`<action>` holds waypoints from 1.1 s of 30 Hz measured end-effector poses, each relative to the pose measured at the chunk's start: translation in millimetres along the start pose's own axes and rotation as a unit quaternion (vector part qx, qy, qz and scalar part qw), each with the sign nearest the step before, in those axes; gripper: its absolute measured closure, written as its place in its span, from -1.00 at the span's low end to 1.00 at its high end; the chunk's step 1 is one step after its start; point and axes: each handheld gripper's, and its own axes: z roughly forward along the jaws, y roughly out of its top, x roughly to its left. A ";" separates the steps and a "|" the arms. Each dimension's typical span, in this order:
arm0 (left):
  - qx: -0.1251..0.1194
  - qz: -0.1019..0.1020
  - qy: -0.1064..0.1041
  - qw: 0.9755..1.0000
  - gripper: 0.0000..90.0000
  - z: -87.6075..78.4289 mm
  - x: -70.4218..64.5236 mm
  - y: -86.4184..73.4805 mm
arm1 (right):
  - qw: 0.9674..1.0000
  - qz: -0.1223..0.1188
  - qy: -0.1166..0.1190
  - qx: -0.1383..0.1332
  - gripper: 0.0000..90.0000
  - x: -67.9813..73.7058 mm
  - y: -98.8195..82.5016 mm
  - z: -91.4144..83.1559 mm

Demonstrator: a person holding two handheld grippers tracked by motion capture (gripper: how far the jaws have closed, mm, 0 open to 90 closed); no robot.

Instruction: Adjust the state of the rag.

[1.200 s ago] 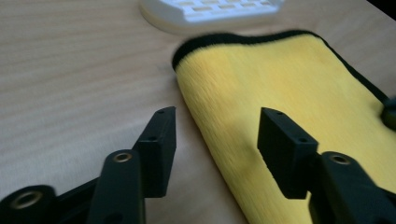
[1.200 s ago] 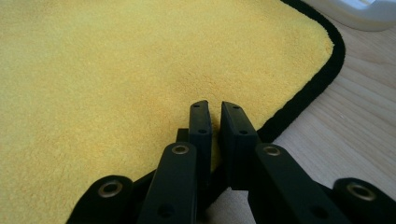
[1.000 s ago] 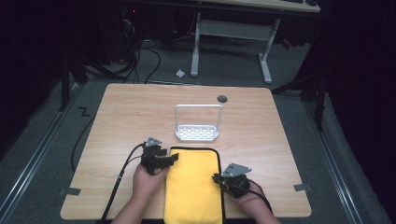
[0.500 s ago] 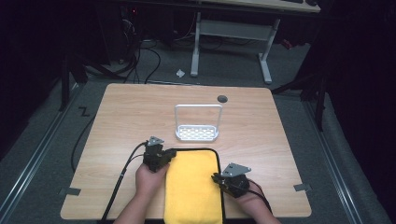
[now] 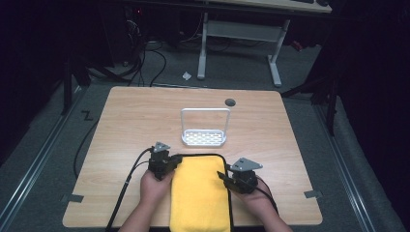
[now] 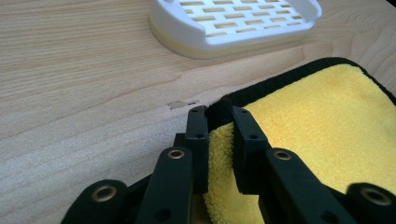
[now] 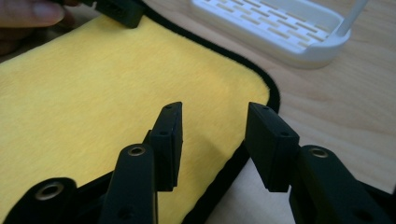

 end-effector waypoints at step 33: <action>-0.001 -0.010 -0.010 1.000 0.69 -1.2 2.6 -0.9 | 0.999 0.043 0.013 0.025 0.49 -16.6 12.3 52.1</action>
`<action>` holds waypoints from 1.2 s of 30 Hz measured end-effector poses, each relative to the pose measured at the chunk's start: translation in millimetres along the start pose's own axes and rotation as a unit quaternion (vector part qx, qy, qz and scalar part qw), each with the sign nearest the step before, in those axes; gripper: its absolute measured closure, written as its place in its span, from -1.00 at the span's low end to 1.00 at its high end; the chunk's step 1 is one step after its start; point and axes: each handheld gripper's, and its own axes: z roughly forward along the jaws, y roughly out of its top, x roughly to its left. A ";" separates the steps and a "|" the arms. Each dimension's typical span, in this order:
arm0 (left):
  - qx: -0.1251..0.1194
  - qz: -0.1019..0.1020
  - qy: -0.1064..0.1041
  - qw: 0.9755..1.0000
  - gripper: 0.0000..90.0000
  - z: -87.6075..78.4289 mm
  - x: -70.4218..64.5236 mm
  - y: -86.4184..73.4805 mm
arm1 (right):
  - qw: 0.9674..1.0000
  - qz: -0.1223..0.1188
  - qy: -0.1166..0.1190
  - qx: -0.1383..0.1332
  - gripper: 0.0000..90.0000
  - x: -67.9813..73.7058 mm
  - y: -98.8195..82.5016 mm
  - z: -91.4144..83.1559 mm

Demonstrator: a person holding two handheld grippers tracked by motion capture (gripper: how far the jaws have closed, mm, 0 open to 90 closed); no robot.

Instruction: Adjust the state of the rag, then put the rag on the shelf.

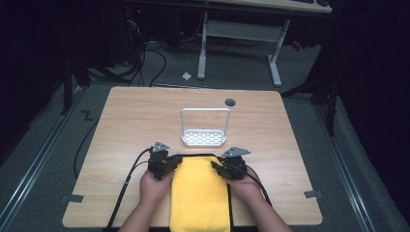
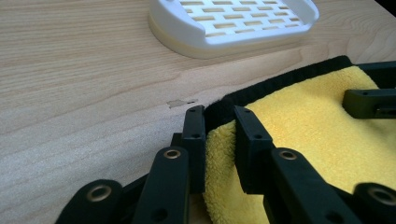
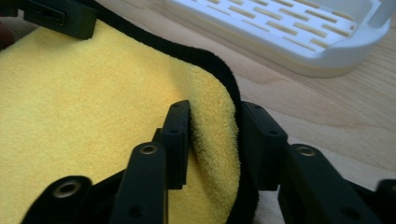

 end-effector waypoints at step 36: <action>-0.112 0.052 -0.031 0.992 0.82 -43.2 -35.5 33.6 | 0.992 -0.051 -0.031 -0.109 0.71 15.0 24.6 -52.8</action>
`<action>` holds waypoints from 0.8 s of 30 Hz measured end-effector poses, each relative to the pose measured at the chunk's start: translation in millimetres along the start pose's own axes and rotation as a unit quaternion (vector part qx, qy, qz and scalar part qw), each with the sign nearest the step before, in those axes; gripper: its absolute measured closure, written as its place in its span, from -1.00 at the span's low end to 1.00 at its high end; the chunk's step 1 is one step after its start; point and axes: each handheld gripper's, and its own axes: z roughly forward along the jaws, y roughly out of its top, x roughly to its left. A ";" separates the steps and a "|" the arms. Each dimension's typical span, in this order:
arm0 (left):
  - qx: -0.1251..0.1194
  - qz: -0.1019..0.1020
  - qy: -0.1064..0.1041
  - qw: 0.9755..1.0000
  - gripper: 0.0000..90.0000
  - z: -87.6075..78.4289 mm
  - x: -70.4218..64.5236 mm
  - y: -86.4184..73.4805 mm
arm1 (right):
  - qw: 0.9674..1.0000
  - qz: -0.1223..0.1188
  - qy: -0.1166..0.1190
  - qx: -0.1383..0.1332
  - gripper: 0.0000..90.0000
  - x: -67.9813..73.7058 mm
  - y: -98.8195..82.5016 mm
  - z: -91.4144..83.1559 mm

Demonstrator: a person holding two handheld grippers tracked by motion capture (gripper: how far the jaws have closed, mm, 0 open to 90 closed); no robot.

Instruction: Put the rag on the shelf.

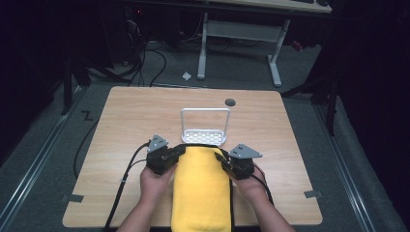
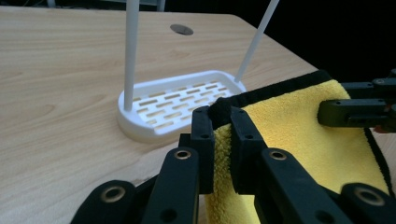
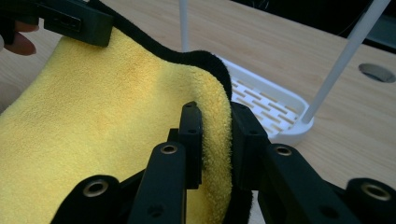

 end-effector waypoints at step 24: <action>-0.097 0.054 0.012 0.994 0.84 -30.5 -21.8 81.5 | 0.993 -0.018 -0.041 -0.105 0.71 -12.9 73.8 -36.7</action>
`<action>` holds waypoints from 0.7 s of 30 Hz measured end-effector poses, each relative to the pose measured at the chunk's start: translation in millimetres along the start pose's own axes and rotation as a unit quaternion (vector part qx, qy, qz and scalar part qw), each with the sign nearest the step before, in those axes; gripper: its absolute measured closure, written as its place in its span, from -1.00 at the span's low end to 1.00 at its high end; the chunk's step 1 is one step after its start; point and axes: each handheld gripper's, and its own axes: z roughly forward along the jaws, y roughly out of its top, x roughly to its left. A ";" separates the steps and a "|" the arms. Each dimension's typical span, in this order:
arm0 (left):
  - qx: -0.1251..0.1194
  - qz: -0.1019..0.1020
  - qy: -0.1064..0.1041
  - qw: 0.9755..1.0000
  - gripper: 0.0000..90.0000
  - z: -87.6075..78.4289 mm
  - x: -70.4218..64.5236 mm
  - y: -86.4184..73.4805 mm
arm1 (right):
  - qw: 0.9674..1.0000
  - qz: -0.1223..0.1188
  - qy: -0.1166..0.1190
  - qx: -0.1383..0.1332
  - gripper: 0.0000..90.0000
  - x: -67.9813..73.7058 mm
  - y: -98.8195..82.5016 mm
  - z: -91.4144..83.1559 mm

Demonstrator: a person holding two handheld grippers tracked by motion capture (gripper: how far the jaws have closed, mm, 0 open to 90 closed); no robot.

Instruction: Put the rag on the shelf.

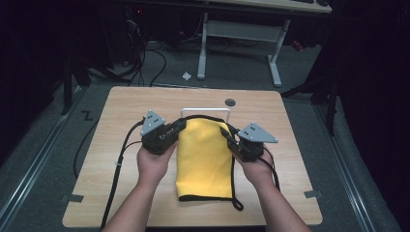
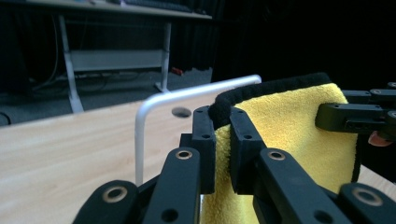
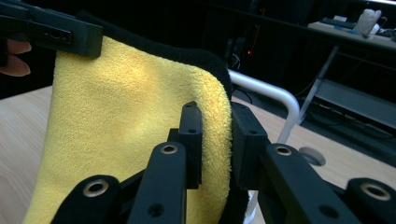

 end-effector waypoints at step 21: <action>-0.055 0.032 0.004 0.998 0.85 -8.6 -4.5 52.0 | 0.998 -0.006 -0.021 -0.056 0.71 -8.3 47.9 -7.9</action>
